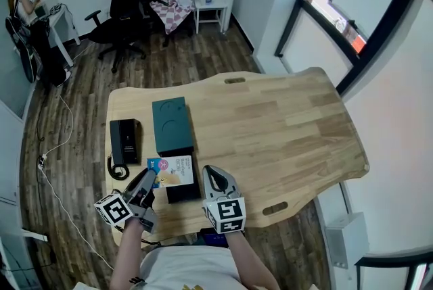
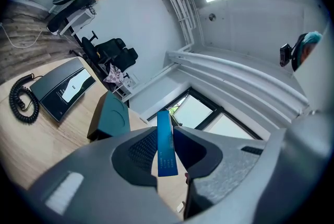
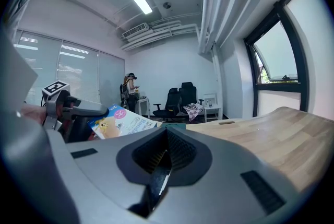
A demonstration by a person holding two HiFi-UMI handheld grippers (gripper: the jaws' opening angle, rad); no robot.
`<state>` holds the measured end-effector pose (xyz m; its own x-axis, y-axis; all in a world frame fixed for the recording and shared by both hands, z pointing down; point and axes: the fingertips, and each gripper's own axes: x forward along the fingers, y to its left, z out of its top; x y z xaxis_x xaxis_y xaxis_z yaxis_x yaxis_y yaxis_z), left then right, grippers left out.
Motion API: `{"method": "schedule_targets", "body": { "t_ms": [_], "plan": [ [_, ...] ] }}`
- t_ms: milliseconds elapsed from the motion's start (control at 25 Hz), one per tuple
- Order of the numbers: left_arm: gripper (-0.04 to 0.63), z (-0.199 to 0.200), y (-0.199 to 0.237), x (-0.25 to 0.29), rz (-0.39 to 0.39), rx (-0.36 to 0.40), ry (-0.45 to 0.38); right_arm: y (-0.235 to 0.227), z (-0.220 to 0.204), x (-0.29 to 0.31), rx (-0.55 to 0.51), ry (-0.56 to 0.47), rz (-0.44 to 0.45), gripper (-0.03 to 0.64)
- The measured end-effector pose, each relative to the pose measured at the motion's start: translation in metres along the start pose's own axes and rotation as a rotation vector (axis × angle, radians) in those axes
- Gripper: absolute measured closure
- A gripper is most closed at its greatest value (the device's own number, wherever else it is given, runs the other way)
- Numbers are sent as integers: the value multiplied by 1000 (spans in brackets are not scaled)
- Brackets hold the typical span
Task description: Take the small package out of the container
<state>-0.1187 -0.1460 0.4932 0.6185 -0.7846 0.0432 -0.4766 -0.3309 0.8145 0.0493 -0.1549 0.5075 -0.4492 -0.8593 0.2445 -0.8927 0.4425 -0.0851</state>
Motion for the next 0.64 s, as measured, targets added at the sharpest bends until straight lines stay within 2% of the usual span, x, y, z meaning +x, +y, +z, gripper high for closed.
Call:
{"method": "schedule_targets", "body": {
  "t_ms": [640],
  "plan": [
    [500, 0, 9, -1, 17, -7, 13, 4, -2, 5, -6, 6, 8, 611]
  ]
}}
